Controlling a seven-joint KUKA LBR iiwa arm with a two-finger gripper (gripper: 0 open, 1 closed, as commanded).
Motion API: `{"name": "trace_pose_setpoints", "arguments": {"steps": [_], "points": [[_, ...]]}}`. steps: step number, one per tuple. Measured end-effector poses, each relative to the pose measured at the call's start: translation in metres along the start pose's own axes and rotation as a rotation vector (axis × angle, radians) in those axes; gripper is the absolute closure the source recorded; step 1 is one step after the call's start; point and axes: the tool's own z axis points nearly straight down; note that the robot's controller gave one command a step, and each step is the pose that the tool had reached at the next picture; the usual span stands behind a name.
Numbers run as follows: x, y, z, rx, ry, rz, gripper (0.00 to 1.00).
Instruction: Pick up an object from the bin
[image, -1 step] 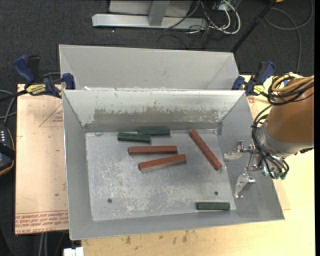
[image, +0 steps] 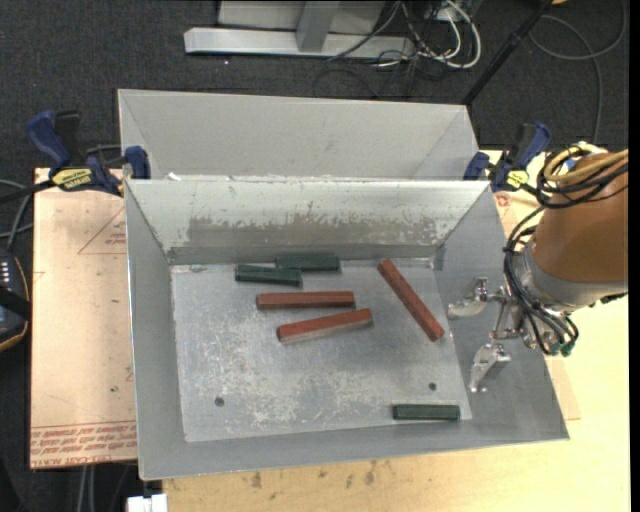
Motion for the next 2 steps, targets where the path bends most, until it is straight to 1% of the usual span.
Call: {"name": "trace_pose_setpoints", "arguments": {"steps": [1, 2], "points": [[-0.048, -0.005, 0.048, 0.001, -0.013, 0.252, 0.0], [-0.087, -0.006, 0.108, -0.001, -0.001, 0.492, 0.0]]}}
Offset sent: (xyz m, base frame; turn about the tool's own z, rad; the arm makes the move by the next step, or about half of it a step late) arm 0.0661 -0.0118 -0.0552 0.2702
